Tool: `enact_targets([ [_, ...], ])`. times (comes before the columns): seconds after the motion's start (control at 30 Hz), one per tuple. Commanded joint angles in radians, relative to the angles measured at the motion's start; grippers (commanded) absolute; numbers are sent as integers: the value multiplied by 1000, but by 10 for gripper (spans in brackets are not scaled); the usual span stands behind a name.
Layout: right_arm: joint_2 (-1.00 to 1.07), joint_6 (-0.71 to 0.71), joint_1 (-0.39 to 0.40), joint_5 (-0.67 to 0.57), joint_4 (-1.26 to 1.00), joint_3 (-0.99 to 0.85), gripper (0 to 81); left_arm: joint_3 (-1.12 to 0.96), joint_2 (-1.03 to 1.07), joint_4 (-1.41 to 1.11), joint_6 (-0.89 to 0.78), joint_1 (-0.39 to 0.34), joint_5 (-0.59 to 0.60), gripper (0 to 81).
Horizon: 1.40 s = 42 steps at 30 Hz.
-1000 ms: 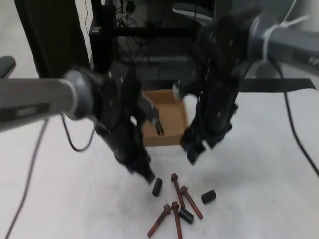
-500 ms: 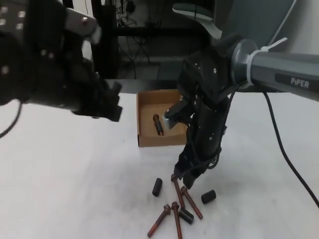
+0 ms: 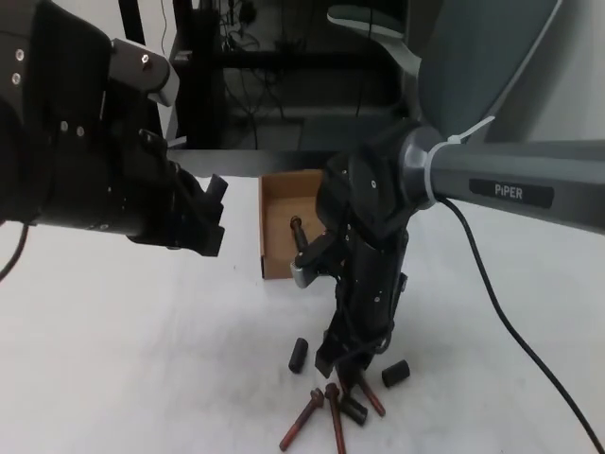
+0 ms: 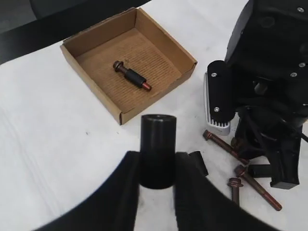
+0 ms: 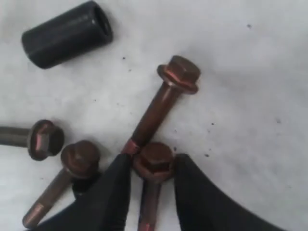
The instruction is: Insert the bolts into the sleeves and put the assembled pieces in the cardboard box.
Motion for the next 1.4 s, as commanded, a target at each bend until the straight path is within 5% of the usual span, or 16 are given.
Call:
enact_targets([
  [0.0,20,-11,-3,9,-49,0,269,0,-16,-8,-7,-1,17,18],
  [0.2,57,-9,-3,14,-59,0,232,0,-16,-8,-7,-1,17,18],
  [0.27,54,-6,-3,12,-59,0,69,0,-16,-11,-4,-1,22,18],
  [0.33,32,-7,-3,2,-65,-3,0,0,-16,-22,-4,-1,48,18],
  [0.73,-248,0,-10,12,-152,-2,6,139,-75,-271,-151,-19,202,18],
  [0.93,-416,64,-5,12,-277,0,6,277,-97,-592,-210,-149,199,18],
  [1.17,-565,95,3,35,-311,0,6,432,-97,-877,-256,-378,-110,18],
  [1.37,-604,175,8,35,-387,0,6,446,-97,-921,-343,-432,-261,18],
])
